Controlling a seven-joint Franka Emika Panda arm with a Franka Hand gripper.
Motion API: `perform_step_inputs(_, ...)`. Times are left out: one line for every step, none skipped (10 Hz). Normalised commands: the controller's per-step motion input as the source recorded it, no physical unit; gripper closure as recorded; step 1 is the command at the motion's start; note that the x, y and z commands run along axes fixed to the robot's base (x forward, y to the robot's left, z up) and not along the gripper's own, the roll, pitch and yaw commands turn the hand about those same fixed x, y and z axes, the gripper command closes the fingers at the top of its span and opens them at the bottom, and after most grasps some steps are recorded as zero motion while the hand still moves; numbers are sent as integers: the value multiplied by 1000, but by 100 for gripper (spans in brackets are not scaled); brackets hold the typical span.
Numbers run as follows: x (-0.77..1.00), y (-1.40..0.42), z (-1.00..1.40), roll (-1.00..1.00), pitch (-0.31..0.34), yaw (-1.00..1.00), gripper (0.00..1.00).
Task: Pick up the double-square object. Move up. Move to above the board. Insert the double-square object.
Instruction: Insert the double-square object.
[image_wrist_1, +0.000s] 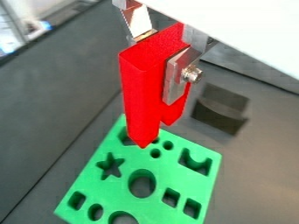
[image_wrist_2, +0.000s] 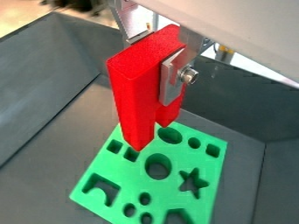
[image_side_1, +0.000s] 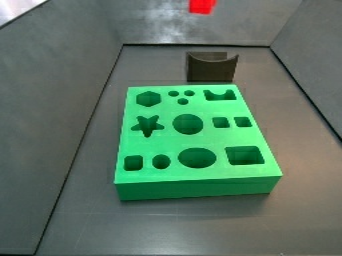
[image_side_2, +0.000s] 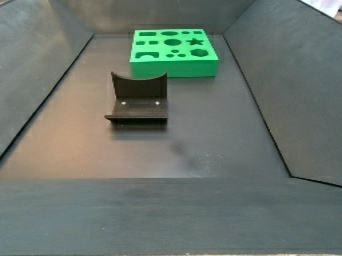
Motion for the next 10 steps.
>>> perform_step_inputs(46,0,0,0,0,0,100)
perform_step_inputs(489,0,-143,4,11,-406,100)
perform_step_inputs(474,0,-203,44,16,-571,100)
perform_step_inputs(209,0,-200,33,14,-783,100)
perform_step_inputs(131,0,-169,10,0,-871,100)
perform_step_inputs(246,0,-163,3,0,-826,100)
perform_step_inputs(383,60,0,-14,0,-383,100)
perform_step_inputs(-49,0,0,0,0,0,100)
perform_step_inputs(0,0,-71,0,0,-491,100)
perform_step_inputs(0,0,-60,23,10,-946,100)
